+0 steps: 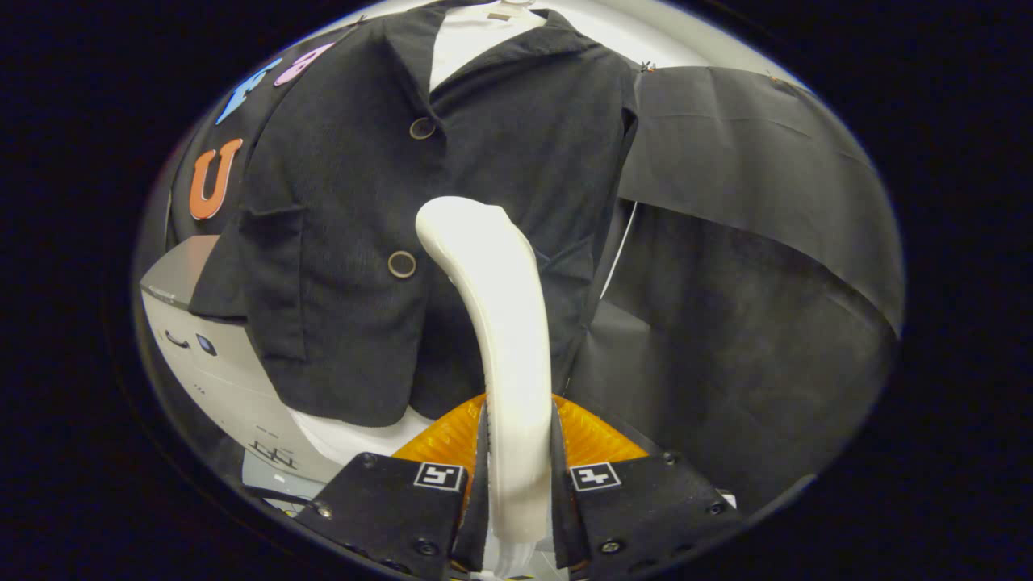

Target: Iron the clothes twice with a garment steamer, once on the left side and once on the right side.

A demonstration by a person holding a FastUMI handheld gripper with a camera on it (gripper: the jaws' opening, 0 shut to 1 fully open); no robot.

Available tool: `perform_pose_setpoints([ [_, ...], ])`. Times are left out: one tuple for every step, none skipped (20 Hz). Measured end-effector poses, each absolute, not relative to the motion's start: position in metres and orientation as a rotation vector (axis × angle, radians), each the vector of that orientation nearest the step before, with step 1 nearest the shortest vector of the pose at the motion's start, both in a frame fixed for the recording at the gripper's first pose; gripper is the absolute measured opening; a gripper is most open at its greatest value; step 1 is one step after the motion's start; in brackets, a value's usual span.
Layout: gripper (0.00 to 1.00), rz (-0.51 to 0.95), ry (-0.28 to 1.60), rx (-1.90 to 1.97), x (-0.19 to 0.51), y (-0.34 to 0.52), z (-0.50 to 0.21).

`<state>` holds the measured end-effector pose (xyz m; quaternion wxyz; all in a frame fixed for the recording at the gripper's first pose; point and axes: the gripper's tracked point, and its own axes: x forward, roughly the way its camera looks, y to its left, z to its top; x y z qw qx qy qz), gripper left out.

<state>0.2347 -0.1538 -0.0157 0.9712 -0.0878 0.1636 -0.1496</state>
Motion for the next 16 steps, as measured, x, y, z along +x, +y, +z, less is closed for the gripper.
perform_pose_setpoints([
  [0.35,-0.299,0.344,-0.177,0.234,-0.153,-0.022],
  [0.35,-0.297,0.357,-0.173,0.233,-0.151,-0.028],
  [0.35,-0.299,0.366,-0.17,0.233,-0.152,-0.032],
  [0.35,-0.301,0.371,-0.165,0.233,-0.152,-0.034],
  [0.35,-0.301,0.376,-0.159,0.232,-0.153,-0.036],
  [0.35,-0.298,0.381,-0.152,0.231,-0.152,-0.037],
  [0.35,-0.297,0.382,-0.147,0.23,-0.153,-0.037],
  [0.35,-0.296,0.383,-0.145,0.23,-0.153,-0.037],
  [0.35,-0.295,0.382,-0.142,0.229,-0.152,-0.036],
  [0.35,-0.294,0.382,-0.137,0.229,-0.152,-0.036],
  [0.35,-0.292,0.382,-0.129,0.228,-0.151,-0.035],
  [0.35,-0.289,0.38,-0.123,0.228,-0.15,-0.034],
  [0.35,-0.287,0.378,-0.121,0.225,-0.15,-0.032],
  [0.35,-0.284,0.371,-0.116,0.224,-0.148,-0.03],
  [0.35,-0.282,0.368,-0.117,0.222,-0.147,-0.028],
  [0.35,-0.278,0.363,-0.114,0.219,-0.145,-0.025],
])
